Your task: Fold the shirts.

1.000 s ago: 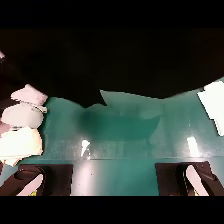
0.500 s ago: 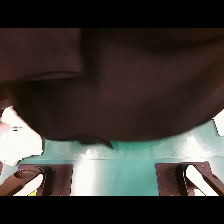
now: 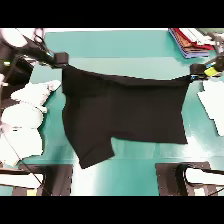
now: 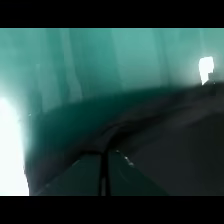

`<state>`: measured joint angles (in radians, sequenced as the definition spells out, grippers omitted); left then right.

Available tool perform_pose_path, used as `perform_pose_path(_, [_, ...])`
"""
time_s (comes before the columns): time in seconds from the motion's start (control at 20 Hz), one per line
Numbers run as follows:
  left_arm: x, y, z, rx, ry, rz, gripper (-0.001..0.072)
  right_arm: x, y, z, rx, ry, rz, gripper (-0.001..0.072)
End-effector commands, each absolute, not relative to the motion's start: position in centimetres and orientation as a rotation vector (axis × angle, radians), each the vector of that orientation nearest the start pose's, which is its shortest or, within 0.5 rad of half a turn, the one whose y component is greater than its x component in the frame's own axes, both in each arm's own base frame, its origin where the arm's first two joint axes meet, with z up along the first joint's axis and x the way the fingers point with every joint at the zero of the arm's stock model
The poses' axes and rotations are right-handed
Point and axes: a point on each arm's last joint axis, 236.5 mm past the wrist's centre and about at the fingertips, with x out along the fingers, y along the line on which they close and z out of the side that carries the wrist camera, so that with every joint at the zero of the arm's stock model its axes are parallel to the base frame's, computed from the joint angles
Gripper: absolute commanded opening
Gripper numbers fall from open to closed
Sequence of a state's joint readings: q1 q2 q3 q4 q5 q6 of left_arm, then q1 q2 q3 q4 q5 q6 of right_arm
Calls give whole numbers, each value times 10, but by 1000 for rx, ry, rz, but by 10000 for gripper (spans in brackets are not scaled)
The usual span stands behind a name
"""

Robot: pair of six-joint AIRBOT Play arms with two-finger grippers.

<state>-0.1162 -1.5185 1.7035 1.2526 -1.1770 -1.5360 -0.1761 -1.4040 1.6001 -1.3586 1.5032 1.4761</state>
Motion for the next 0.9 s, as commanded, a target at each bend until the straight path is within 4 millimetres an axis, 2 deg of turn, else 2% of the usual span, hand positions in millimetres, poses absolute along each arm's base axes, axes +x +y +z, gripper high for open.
perform_pose_path(0.0, [521, -125, 57, -192, 1047, -297, 22, 441, -23, 45, 219, 1344, 93, 19])
perform_pose_path(0.15, [536, -113, 67, -315, 993, -289, 22, 471, -21, 52, 329, 1286, 162, 19])
perform_pose_path(0.3, [525, -106, 69, -380, 1037, -357, 22, 473, -32, 56, 350, 1275, 171, 19])
perform_pose_path(0.4, [512, -108, 62, -345, 1087, -389, 22, 464, -39, 52, 359, 1307, 169, 19])
perform_pose_path(0.5, [501, -110, 48, -347, 1141, -394, 22, 450, -45, 39, 387, 1341, 152, 19])
perform_pose_path(0.8, [454, -133, -16, -309, 1318, -445, 23, 414, -37, -9, 450, 1408, 117, 22])
perform_pose_path(0.85, [449, -132, -22, -311, 1341, -433, 27, 408, -33, -13, 452, 1428, 123, 94])
